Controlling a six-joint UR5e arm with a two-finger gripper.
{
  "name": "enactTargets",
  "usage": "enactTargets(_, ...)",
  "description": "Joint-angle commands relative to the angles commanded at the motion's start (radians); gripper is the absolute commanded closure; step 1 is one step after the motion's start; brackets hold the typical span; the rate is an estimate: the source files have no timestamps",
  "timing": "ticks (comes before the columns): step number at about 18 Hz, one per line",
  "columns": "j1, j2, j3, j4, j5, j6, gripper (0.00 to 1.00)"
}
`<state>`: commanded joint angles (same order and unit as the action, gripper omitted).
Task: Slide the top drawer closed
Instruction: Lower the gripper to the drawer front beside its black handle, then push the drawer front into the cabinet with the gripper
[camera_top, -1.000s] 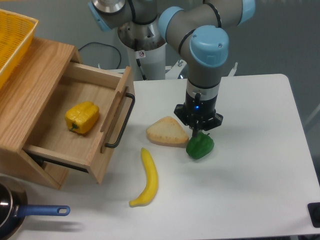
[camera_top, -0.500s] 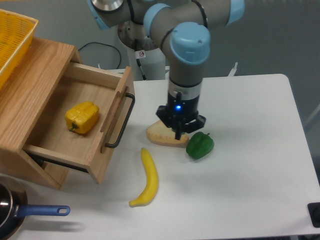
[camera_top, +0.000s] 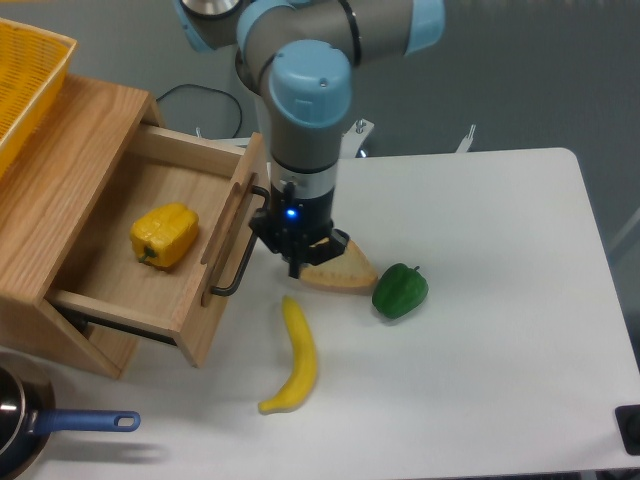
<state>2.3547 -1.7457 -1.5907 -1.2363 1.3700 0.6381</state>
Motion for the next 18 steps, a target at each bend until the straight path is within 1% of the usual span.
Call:
enactTargets(2, -0.014, 0.002, 0.0, -0.008, -0.008, 0.0, 1.0)
enactTargets(11, -0.041, 0.015, 0.0, -0.008, -0.011, -0.02, 1.0)
enactTargets(13, -0.064, 0.017, 0.0, -0.008, -0.009, -0.034, 1.0)
enactTargets(18, -0.095, 0.017, -0.005, -0.009, -0.009, -0.04, 1.0)
